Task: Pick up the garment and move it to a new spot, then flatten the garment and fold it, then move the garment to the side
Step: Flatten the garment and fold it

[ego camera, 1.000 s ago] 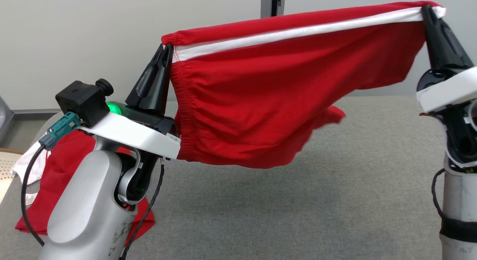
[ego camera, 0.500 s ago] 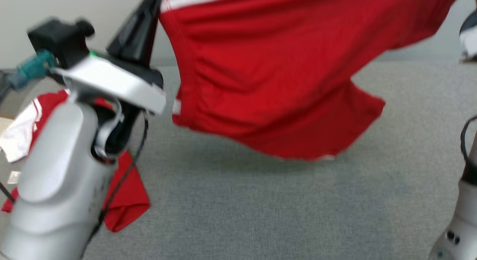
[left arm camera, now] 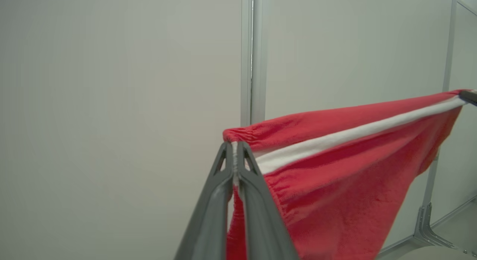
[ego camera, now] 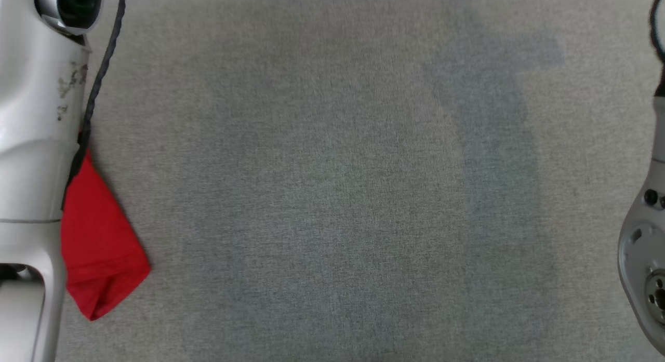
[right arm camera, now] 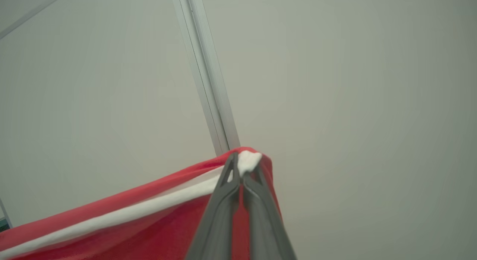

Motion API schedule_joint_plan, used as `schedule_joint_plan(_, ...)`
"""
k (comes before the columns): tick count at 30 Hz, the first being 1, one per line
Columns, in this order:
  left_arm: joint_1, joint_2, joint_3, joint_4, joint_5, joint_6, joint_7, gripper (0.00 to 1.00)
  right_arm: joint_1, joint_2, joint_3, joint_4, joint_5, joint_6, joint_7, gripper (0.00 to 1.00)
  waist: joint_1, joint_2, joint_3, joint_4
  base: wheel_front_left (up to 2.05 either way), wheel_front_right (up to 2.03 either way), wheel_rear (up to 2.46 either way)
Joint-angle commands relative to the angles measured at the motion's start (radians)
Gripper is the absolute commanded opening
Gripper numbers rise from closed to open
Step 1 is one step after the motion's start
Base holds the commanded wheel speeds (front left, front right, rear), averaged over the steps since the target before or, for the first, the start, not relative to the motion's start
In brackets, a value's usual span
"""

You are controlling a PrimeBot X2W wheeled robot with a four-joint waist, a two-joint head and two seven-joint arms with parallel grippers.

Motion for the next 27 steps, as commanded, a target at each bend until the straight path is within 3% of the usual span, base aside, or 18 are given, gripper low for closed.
schedule_joint_plan(1,-0.001,0.003,0.0,0.013,-0.005,-0.001,-0.004,0.0,0.002,-0.004,0.001,0.01,-0.004,-0.002,-0.011,0.0,0.0,0.0,0.048,-0.018,0.0,0.0,0.0)
schedule_joint_plan(9,0.072,-0.049,-0.121,0.183,0.023,-0.01,-0.043,0.0,0.135,-0.003,0.043,0.262,-0.023,-0.001,-0.121,0.0,0.0,0.0,0.07,0.003,0.0,0.0,0.0)
schedule_joint_plan(16,0.266,-0.052,-0.234,0.156,0.011,-0.011,-0.047,0.0,0.291,-0.048,0.075,0.406,0.008,-0.001,-0.162,0.0,0.0,0.0,-0.008,0.027,0.0,0.0,0.0)
schedule_joint_plan(21,0.418,-0.043,-0.296,0.125,0.023,-0.011,-0.048,0.0,0.392,-0.104,0.141,0.459,0.049,-0.002,-0.121,0.0,0.0,0.0,-0.094,0.036,0.0,0.0,0.0)
schedule_joint_plan(27,0.552,-0.027,-0.35,0.102,0.004,-0.011,-0.048,0.0,0.508,-0.171,0.257,0.44,0.139,-0.002,-0.004,0.0,0.0,0.0,-0.184,0.028,0.0,0.0,0.0)
